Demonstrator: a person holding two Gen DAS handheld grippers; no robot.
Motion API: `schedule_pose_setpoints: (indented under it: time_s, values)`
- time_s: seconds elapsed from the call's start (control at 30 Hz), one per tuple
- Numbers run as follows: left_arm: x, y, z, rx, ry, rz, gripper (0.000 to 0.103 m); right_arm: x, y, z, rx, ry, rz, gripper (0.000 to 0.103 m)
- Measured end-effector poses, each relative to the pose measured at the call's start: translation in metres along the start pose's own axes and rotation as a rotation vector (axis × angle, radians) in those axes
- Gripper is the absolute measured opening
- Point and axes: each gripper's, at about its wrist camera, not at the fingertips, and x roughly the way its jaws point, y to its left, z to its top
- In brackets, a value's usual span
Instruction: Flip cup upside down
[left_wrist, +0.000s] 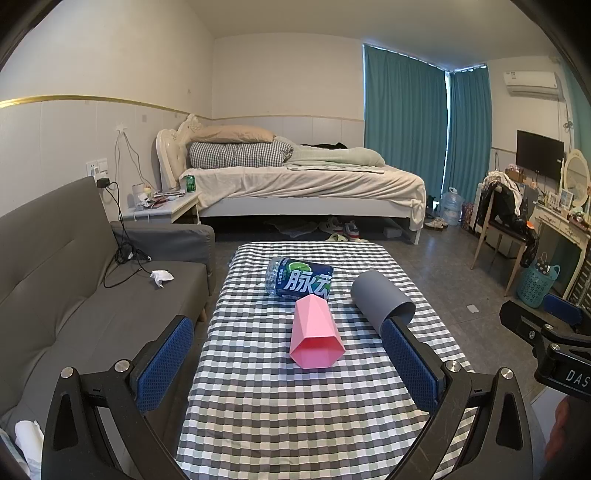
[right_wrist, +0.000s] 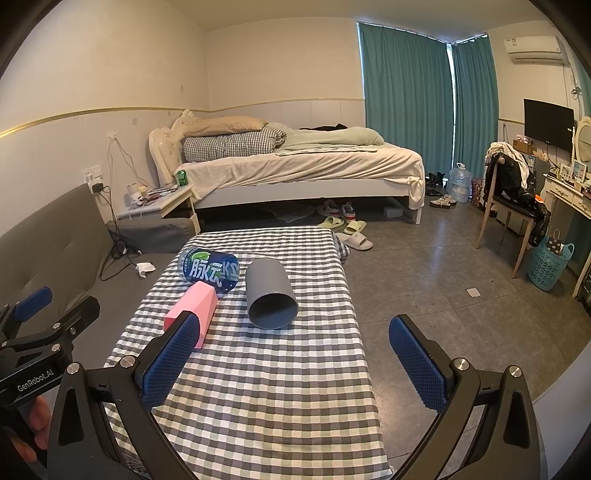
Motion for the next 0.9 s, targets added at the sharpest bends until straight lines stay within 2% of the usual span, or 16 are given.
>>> schedule_pose_setpoints:
  time_s: [0.9]
  values:
    - [0.0010,0.0019,-0.0007,-0.003,-0.002,0.003,0.103,0.0057,0.0075,-0.0026,0.001,0.004,0.005,0.103]
